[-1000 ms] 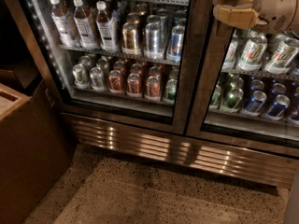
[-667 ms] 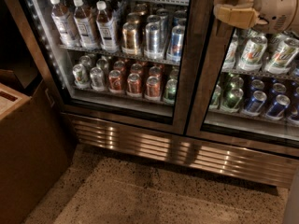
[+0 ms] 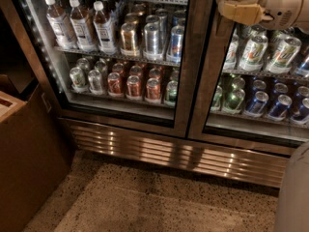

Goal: Open right fridge door

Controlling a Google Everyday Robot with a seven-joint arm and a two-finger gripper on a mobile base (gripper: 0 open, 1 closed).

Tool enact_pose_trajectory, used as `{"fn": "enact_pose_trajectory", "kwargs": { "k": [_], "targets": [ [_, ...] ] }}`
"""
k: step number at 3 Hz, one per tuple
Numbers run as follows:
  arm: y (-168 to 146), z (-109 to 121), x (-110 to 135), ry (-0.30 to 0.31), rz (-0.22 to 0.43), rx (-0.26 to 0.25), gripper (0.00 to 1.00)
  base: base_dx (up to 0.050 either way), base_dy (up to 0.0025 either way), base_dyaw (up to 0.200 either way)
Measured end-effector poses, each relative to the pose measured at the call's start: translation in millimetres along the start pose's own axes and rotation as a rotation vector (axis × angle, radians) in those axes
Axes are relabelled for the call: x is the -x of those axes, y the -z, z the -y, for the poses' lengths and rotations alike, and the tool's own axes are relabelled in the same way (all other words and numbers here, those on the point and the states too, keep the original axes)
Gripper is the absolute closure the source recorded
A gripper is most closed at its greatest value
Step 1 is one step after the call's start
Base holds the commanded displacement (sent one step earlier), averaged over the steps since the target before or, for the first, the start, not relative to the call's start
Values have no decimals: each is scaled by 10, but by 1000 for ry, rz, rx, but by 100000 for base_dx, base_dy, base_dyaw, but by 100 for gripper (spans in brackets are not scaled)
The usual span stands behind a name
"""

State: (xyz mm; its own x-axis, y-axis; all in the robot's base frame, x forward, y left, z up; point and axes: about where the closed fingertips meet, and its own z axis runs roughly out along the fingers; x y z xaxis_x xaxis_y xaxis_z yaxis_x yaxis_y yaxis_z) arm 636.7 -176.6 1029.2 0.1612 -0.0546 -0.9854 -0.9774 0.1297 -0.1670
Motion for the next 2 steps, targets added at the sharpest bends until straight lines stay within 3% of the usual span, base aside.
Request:
{"fn": "enact_pose_trajectory", "kwargs": {
  "k": [1,2],
  "targets": [
    [-280,262,-36,0,0,0,100,-5058,132,-940],
    [-280,262,-36,0,0,0,100,0,0,0]
  ]
}}
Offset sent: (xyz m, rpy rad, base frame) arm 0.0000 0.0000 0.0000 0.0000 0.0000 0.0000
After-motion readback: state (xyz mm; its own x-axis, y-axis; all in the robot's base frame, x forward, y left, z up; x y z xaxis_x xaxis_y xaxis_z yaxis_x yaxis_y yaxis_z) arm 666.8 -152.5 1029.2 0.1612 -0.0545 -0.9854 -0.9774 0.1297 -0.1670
